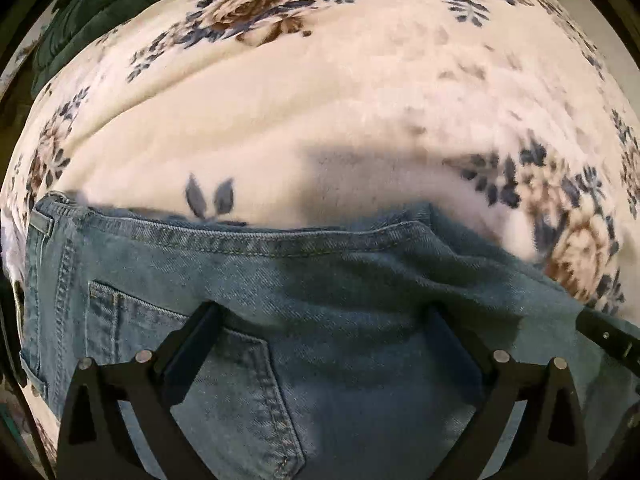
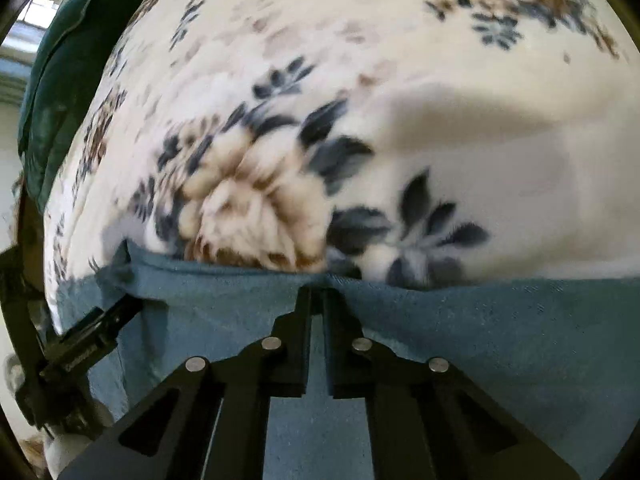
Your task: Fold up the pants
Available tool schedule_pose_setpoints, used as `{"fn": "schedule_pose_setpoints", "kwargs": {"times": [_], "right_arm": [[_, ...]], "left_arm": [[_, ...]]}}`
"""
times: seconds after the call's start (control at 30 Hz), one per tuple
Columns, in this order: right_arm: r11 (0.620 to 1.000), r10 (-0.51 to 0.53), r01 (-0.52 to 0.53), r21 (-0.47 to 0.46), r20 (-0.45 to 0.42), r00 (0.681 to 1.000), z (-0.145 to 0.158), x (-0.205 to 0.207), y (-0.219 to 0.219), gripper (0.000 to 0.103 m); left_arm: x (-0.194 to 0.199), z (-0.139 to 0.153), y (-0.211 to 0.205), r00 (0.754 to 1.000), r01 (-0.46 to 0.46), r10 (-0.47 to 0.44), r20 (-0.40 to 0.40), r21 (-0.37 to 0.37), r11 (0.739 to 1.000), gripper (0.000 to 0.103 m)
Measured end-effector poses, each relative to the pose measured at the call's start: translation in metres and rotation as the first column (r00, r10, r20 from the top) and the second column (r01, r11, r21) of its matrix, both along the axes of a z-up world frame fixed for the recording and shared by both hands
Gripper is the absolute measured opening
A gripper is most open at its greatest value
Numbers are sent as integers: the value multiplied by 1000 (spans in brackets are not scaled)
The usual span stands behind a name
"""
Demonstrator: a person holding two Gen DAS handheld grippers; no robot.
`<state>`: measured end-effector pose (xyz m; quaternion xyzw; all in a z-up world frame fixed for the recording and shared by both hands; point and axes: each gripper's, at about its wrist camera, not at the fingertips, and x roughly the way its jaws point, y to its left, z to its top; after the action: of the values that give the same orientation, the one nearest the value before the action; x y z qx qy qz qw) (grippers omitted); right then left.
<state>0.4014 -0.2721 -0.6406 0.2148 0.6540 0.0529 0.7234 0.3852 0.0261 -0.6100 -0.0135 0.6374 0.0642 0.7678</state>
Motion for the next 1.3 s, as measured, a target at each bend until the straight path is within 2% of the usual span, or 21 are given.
{"fn": "schedule_pose_setpoints", "kwargs": {"times": [0.13, 0.17, 0.2, 0.27, 0.33, 0.4, 0.43, 0.47, 0.53, 0.57, 0.6, 0.63, 0.7, 0.73, 0.87, 0.97, 1.0, 1.07, 1.2, 1.27, 1.3], "right_arm": [[997, -31, 31, 73, -9, 999, 22, -15, -15, 14], [994, -56, 53, 99, 22, 998, 38, -34, -29, 27], [989, -84, 77, 124, 47, 995, 50, -51, -38, 50], [970, -188, 170, 175, 89, 978, 75, -101, -75, 73], [943, -301, 279, 182, 105, 948, 89, -151, -113, 74], [880, -466, 450, 154, 85, 881, 91, -211, -168, 74], [836, -543, 530, 144, 70, 837, 87, -235, -192, 74], [748, -660, 648, 144, 47, 750, 78, -271, -224, 74], [615, -782, 768, 177, 11, 624, 55, -314, -268, 74], [554, -822, 806, 207, -16, 569, 35, -329, -291, 73], [527, -835, 810, 258, -20, 549, 20, -334, -304, 69], [518, -838, 804, 293, -17, 546, 8, -332, -310, 65], [513, -841, 784, 349, 23, 540, -10, -322, -321, 36], [517, -840, 775, 363, 43, 541, -11, -317, -326, 30], [535, -826, 727, 431, 88, 557, -17, -290, -331, 33], [390, -878, 746, 540, -25, 477, -49, -292, -342, 36], [373, -884, 748, 549, -34, 466, -49, -293, -342, 33], [414, -879, 743, 525, 21, 476, -29, -292, -338, 11], [493, -859, 675, 549, 185, 478, 23, -296, -330, 10], [477, -867, 704, 527, 149, 475, 7, -295, -333, 10], [437, -880, 749, 498, 64, 471, -16, -294, -338, 10]], "left_arm": [[-35, 40, -2, 996, 10, -4, 88, -72, 997, 103], [-54, 51, -6, 995, 25, -16, 101, -90, 996, 103], [-72, 58, -8, 994, 35, -24, 108, -100, 994, 103], [-123, 66, -18, 994, 51, -39, 102, -110, 993, 103], [-157, 61, -22, 997, 42, -33, 77, -113, 993, 103], [-190, 45, -30, 1000, 16, -13, 28, -117, 993, 103], [-205, 34, -34, 1000, 6, -7, -2, -121, 993, 103], [-219, 19, -40, 999, 3, -8, -37, -121, 993, 103], [-236, -4, -48, 997, -18, 9, -78, -110, 994, 103], [-242, -14, -50, 996, -31, 22, -84, -113, 993, 103], [-244, -17, -52, 997, -38, 31, -74, -105, 994, 103], [-244, -18, -54, 998, -37, 32, -55, -91, 995, 103], [-240, -22, -58, 998, -30, 26, -58, -69, 997, 103], [-238, -24, -58, 998, -33, 28, -64, -66, 997, 103], [-227, -30, -54, 995, -74, 68, -73, -79, 994, 103], [-228, -28, -52, 996, -78, 75, -51, -74, 994, 103], [-227, -27, -53, 996, -64, 59, -72, -71, 995, 103], [-227, -16, -56, 995, -67, 61, -82, -69, 995, 103], [-212, 17, -64, 998, -61, 61, -6, -81, 995, 103], [-202, 29, -64, 997, -68, 70, 24, -81, 994, 103], [-196, 32, -63, 997, -75, 77, 26, -81, 994, 103]]}}
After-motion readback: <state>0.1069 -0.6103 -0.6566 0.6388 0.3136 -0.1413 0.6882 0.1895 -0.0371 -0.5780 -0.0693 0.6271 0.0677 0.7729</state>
